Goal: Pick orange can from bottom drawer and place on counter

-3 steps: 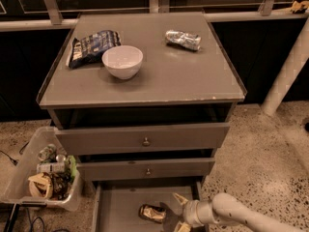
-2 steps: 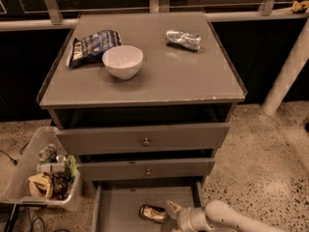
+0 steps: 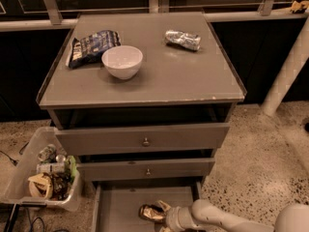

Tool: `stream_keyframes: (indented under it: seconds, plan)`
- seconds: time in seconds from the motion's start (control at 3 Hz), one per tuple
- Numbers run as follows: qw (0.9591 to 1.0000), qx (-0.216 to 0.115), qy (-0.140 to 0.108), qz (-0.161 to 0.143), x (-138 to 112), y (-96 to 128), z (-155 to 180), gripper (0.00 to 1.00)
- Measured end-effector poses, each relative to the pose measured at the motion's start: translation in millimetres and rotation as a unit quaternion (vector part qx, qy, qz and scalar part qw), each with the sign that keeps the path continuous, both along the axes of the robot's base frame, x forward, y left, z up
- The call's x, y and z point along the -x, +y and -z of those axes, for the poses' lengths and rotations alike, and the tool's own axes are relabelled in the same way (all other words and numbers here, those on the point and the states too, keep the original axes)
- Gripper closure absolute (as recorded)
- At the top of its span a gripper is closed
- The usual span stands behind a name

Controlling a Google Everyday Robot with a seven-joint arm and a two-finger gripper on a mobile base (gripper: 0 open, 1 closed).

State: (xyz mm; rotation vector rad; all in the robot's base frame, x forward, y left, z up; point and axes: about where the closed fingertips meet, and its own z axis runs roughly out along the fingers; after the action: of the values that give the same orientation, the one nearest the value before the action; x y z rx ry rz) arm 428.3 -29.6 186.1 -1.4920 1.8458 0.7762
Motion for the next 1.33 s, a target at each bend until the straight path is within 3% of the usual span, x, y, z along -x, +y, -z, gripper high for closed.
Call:
stream_keyframes:
  seconds: [0.33, 0.67, 1.33]
  plan:
    - [0.9997, 0.005, -0.019, 0.015, -25.8, 7.7, 4.1, 0.0]
    - [0.9992, 0.017, -0.021, 0.028, -36.0, 9.6, 17.3, 0.0]
    - [0.9965, 0.068, -0.003, 0.05, -55.6, 6.7, 59.9, 0.0]
